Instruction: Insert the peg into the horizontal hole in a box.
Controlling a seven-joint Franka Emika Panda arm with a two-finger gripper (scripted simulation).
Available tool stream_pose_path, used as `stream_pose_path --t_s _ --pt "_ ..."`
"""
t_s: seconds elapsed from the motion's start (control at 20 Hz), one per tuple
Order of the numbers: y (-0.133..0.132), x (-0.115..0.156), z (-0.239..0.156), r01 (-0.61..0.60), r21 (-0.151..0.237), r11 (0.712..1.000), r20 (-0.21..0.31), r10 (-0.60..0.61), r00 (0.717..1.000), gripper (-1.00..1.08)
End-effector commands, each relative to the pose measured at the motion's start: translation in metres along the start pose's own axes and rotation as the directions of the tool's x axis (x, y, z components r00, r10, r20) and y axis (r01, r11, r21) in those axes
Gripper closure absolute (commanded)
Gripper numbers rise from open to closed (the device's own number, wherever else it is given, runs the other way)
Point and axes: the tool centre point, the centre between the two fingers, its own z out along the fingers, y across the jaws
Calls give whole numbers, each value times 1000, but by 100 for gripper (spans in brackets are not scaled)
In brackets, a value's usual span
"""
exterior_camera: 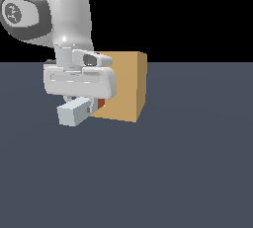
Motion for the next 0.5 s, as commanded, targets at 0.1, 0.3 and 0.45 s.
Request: stream_pose_path --t_s 0.1,0.3,0.45 --pt "2 28 -2 -1 -4 1000 -2 1 1000 108" --pt "3 40 -2 -1 -5 1000 -2 1 1000 108" --pt "3 42 -2 -1 -5 1000 -2 1 1000 108"
